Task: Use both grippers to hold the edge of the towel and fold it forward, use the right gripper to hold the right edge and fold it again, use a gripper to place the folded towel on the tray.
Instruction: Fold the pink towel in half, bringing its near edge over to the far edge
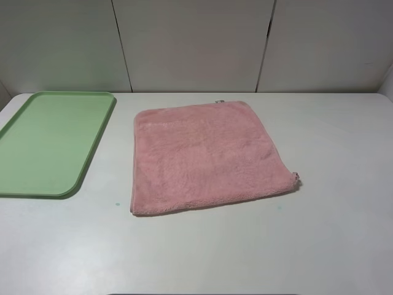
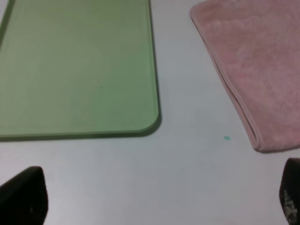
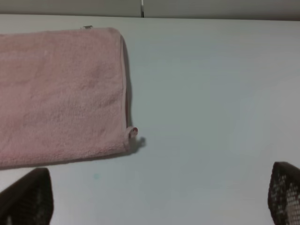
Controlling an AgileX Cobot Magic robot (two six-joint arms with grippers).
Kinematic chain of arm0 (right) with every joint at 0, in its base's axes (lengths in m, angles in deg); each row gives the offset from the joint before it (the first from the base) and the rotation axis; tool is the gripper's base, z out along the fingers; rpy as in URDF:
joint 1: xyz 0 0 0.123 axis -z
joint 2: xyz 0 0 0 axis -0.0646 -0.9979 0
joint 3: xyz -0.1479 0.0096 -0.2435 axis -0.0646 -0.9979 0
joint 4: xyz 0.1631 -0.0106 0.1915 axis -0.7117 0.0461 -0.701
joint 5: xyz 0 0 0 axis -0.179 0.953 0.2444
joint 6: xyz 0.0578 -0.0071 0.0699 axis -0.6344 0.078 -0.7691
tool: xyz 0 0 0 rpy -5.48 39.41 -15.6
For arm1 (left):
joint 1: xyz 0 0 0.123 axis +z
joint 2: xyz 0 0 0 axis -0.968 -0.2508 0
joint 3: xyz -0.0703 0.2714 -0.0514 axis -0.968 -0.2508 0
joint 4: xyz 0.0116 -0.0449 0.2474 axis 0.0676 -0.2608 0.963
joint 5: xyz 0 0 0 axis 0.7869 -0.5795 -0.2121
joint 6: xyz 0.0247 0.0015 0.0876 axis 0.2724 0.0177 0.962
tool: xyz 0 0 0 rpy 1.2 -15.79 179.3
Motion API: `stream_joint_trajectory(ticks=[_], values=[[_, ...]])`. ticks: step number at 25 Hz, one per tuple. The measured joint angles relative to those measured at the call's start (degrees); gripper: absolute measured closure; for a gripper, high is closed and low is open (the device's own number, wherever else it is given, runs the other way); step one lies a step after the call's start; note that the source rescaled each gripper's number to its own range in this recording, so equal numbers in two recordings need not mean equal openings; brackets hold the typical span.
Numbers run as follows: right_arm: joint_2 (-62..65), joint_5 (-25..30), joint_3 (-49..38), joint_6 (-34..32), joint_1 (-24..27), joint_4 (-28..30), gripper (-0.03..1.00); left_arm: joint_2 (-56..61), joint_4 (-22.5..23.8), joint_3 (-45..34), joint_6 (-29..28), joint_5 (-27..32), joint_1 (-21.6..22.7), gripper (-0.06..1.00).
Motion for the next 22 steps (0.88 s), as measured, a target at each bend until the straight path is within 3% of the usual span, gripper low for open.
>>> stream_joint_trajectory(ticks=[12,18,22], values=[[0.0,0.0,0.0,0.0,0.0,0.0,-0.03,0.0,-0.3,0.0,0.0,0.0,0.0,-0.06],[0.0,-0.1,0.0,-2.7,-1.7,-0.2,-0.03,0.0,-5.0,0.0,0.0,-0.2,0.0,-0.06],[0.0,-0.1,0.0,-3.0,-3.1,0.9,-0.03,0.0,-5.4,0.0,0.0,-0.2,0.0,-0.06]])
